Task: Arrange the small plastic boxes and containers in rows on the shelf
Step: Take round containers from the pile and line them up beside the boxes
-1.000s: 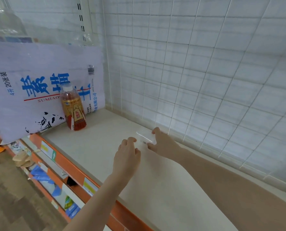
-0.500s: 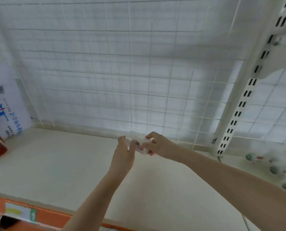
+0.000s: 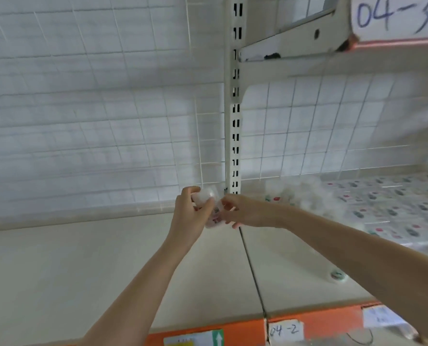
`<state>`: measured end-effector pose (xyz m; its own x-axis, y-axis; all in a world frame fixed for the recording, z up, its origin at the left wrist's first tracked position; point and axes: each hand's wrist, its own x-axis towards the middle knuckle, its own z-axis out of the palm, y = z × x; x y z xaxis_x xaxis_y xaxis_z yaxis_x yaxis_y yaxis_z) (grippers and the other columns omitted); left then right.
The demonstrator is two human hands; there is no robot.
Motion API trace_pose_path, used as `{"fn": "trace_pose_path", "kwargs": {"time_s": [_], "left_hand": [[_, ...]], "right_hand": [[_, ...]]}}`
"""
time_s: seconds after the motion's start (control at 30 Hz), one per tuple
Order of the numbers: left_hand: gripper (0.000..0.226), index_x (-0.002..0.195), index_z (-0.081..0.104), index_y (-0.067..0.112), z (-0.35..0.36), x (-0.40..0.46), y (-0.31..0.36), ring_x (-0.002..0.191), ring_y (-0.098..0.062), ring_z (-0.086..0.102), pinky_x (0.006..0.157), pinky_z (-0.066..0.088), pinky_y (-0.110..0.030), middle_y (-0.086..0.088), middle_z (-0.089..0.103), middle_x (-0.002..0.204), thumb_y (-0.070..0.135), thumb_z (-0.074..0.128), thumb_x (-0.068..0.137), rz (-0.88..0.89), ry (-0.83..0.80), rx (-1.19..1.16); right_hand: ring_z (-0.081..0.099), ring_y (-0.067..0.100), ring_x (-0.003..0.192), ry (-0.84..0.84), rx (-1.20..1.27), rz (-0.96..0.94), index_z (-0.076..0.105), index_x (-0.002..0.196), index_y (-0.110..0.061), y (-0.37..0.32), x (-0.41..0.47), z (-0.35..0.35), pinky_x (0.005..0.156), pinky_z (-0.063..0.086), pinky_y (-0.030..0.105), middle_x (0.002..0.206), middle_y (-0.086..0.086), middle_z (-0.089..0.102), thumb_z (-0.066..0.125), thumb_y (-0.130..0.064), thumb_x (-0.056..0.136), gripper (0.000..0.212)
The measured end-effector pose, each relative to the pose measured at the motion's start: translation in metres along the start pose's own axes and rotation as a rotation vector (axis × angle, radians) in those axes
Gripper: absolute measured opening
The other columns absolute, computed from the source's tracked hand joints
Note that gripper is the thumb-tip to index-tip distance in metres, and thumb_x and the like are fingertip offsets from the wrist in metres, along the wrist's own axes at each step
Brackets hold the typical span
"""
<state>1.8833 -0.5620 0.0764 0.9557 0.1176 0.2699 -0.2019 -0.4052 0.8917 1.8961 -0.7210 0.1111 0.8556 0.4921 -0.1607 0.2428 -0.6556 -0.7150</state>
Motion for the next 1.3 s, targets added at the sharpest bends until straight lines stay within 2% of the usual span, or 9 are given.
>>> {"fn": "trace_pose_path", "kwargs": {"time_s": [0.17,0.27,0.4,0.53,0.67,0.9,1.1,1.2,1.3], "left_hand": [[0.041,0.111,0.044,0.018,0.045,-0.004,0.013,0.08,-0.012,0.056,0.057,0.04,-0.012,-0.001,0.053,0.101,0.034,0.067,0.082,0.061,-0.028,0.054],[0.04,0.107,0.043,0.017,0.069,-0.005,0.019,0.086,-0.018,0.058,0.063,0.043,-0.021,-0.004,0.056,0.102,0.039,0.066,0.083,0.087,-0.089,0.081],[0.032,0.116,0.046,0.014,0.094,-0.009,0.037,0.092,-0.017,0.057,0.067,0.042,-0.02,-0.001,0.057,0.105,0.035,0.053,0.093,0.111,-0.157,0.084],[0.029,0.118,0.055,0.013,0.11,-0.009,0.048,0.095,-0.019,0.06,0.081,0.051,-0.036,-0.002,0.062,0.104,0.028,0.038,0.1,0.149,-0.2,0.051],[0.032,0.124,0.055,0.013,0.118,-0.003,0.051,0.105,-0.015,0.058,0.088,0.051,-0.035,-0.002,0.059,0.12,0.028,0.044,0.098,0.182,-0.235,0.115],[0.04,0.121,0.055,0.011,0.125,0.007,0.063,0.1,-0.015,0.056,0.079,0.043,-0.025,-0.001,0.057,0.115,0.031,0.063,0.087,0.085,-0.271,0.204],[0.028,0.101,0.055,0.01,0.142,0.012,0.065,0.08,-0.014,0.057,0.074,0.052,-0.038,-0.003,0.057,0.096,0.037,0.057,0.09,0.082,-0.22,0.197],[0.029,0.11,0.054,0.012,0.145,0.013,0.06,0.09,-0.015,0.057,0.074,0.049,-0.033,0.001,0.057,0.107,0.036,0.048,0.095,0.103,-0.229,0.186],[0.037,0.122,0.049,0.015,0.148,0.018,0.049,0.099,-0.018,0.056,0.076,0.041,-0.027,0.002,0.054,0.114,0.036,0.055,0.092,0.053,-0.257,0.231]], "right_hand": [[0.053,0.019,0.109,0.28,-0.532,-0.129,0.052,0.119,-0.015,0.039,-0.029,-0.022,0.089,0.045,0.034,0.117,-0.001,0.054,0.048,-0.021,0.093,0.027],[0.055,0.021,0.104,0.397,-0.51,-0.162,0.058,0.117,-0.013,0.059,-0.044,-0.037,0.086,0.045,0.033,0.113,0.002,0.058,0.047,-0.015,0.093,0.026],[0.053,0.009,0.075,0.477,-0.293,-0.128,0.058,0.113,-0.01,0.072,-0.062,-0.053,0.06,0.041,0.01,0.102,0.001,0.061,0.047,-0.022,0.097,0.023],[0.057,0.009,0.083,0.467,-0.136,-0.053,0.051,0.119,-0.016,0.087,-0.069,-0.064,0.066,0.045,0.017,0.101,-0.003,0.062,0.054,-0.038,0.093,0.033],[0.058,0.01,0.089,0.408,-0.099,-0.031,0.044,0.127,-0.021,0.097,-0.07,-0.075,0.073,0.051,0.024,0.105,-0.006,0.056,0.062,-0.038,0.088,0.047],[0.056,0.012,0.096,0.308,-0.18,-0.058,0.049,0.128,-0.023,0.103,-0.063,-0.084,0.067,0.044,0.017,0.121,0.0,0.056,0.065,-0.032,0.086,0.045],[0.049,0.014,0.092,0.267,-0.258,-0.093,0.051,0.121,-0.021,0.108,-0.054,-0.088,0.069,0.037,0.021,0.102,-0.006,0.046,0.069,-0.037,0.082,0.046],[0.049,0.014,0.091,0.249,-0.282,-0.126,0.048,0.123,-0.016,0.109,-0.051,-0.095,0.063,0.036,0.013,0.107,-0.001,0.05,0.069,-0.025,0.083,0.047],[0.052,0.013,0.094,0.257,-0.266,-0.148,0.047,0.125,-0.013,0.11,-0.045,-0.1,0.073,0.044,0.017,0.116,0.003,0.054,0.068,-0.021,0.083,0.048]]}}
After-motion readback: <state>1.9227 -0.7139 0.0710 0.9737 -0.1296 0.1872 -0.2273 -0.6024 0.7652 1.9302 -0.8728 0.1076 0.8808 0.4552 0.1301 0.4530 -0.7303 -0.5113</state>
